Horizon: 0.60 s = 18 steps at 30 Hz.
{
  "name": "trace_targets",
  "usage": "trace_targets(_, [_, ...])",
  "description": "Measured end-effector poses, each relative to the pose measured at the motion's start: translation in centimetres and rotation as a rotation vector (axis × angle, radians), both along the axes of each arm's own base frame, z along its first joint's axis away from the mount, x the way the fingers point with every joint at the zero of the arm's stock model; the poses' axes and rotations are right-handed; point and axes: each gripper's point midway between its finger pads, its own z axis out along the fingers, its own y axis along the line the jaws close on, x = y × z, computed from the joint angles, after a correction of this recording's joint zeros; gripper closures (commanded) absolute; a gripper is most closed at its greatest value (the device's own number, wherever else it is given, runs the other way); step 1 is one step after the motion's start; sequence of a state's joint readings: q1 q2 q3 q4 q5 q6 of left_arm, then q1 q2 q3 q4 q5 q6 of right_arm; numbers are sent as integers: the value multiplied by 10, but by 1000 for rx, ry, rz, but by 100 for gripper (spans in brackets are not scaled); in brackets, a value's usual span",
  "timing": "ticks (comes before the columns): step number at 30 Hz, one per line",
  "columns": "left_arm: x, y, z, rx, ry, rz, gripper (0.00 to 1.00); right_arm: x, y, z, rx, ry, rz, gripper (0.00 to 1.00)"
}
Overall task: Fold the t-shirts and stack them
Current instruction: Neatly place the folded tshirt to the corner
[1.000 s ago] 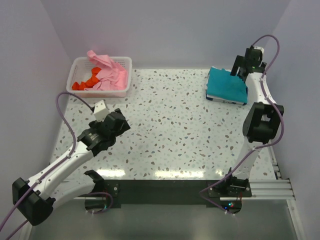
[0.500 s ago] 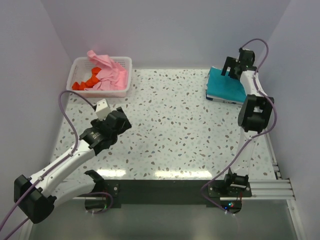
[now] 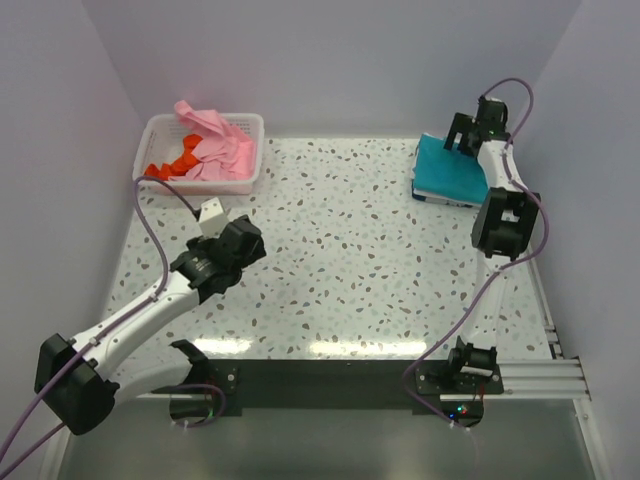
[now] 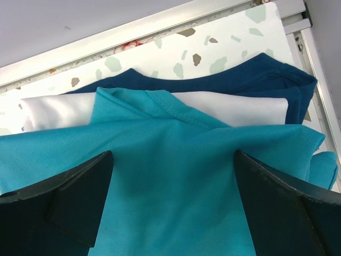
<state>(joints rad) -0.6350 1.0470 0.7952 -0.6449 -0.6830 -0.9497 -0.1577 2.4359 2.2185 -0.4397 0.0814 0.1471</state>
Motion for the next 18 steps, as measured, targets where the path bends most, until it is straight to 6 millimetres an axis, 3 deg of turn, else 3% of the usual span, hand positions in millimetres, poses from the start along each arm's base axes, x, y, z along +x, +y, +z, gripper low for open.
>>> trace_targets(9, [7, -5, -1, 15, 18, 1, 0, 3, -22, -12, -9, -6, -43, 1])
trace_targets(18, [11, -8, -5, 25, 30, -2, 0, 11, -38, 1, 5, -75, -72, 1])
